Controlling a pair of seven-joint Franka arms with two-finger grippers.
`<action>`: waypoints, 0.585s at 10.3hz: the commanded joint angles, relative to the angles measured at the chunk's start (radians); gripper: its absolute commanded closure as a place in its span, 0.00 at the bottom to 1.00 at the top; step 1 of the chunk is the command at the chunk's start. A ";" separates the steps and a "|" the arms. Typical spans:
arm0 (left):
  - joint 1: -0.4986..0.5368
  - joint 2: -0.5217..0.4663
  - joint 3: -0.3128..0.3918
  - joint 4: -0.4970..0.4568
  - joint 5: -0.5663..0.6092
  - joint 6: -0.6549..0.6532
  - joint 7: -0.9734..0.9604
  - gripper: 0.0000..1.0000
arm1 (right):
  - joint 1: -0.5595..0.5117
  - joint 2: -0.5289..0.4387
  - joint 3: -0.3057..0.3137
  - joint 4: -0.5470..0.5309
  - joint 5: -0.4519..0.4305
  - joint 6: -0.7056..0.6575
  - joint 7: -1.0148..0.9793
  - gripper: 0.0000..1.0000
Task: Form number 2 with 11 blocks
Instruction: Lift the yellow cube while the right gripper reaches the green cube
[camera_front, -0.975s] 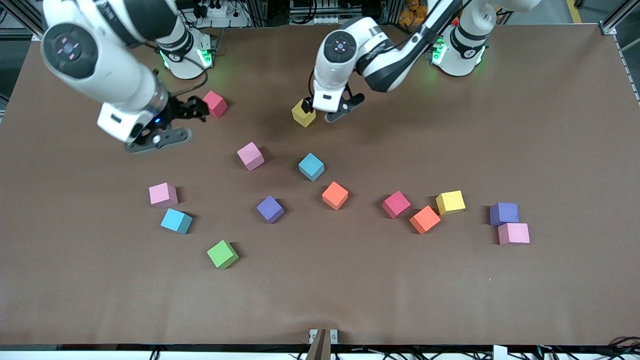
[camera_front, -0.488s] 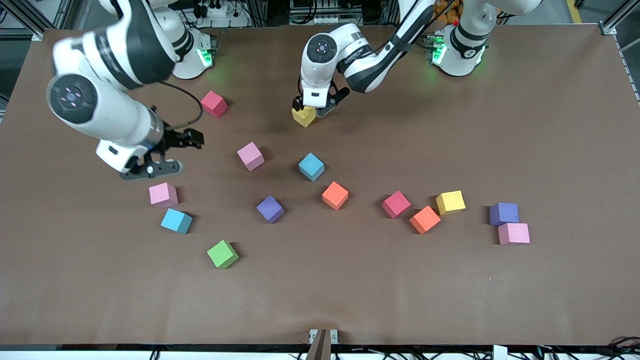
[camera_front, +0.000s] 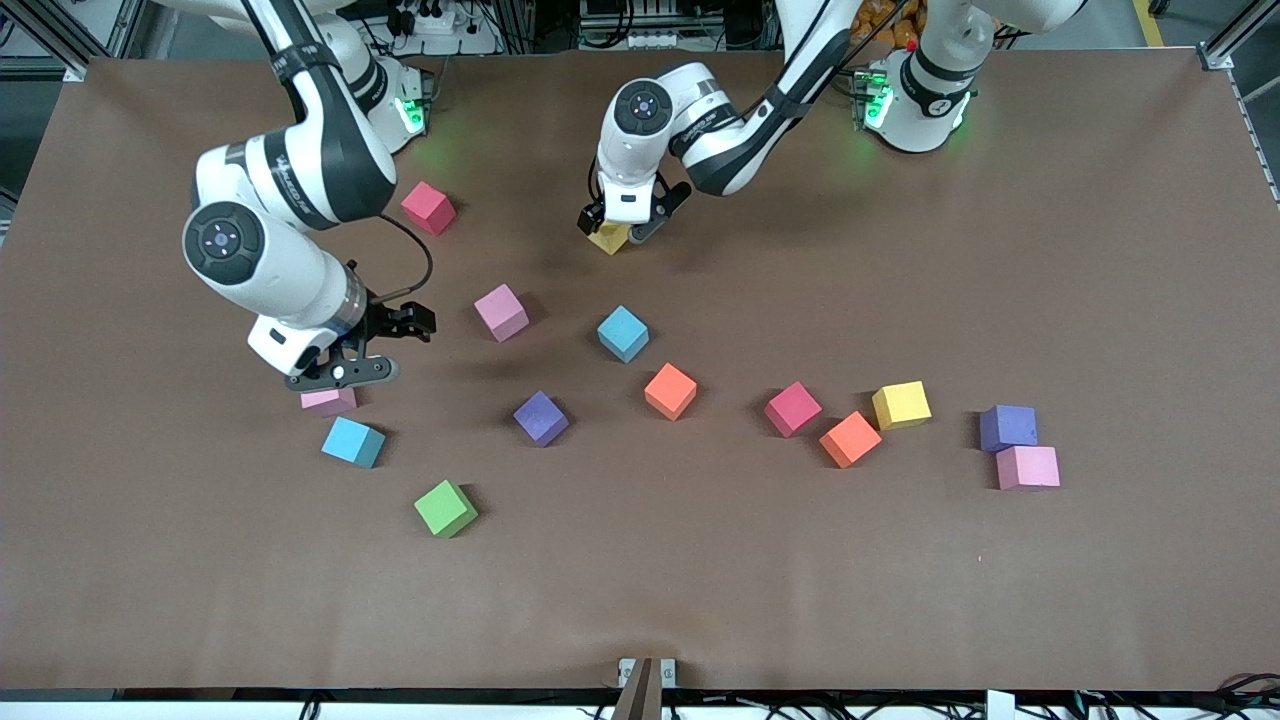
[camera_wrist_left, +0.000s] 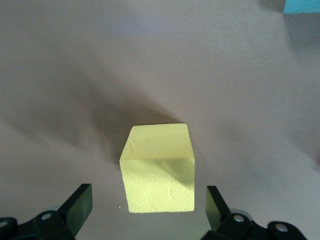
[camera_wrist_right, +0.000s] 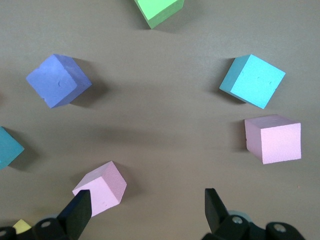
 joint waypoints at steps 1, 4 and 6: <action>-0.042 0.020 0.048 0.028 -0.009 0.008 -0.018 0.00 | -0.005 -0.006 0.005 -0.026 -0.006 0.020 0.001 0.00; -0.044 0.063 0.051 0.075 -0.015 0.013 -0.023 0.00 | -0.014 0.150 0.005 0.143 -0.010 0.099 -0.110 0.00; -0.060 0.080 0.060 0.084 -0.015 0.027 -0.027 0.00 | -0.074 0.317 0.007 0.329 0.006 0.098 -0.259 0.00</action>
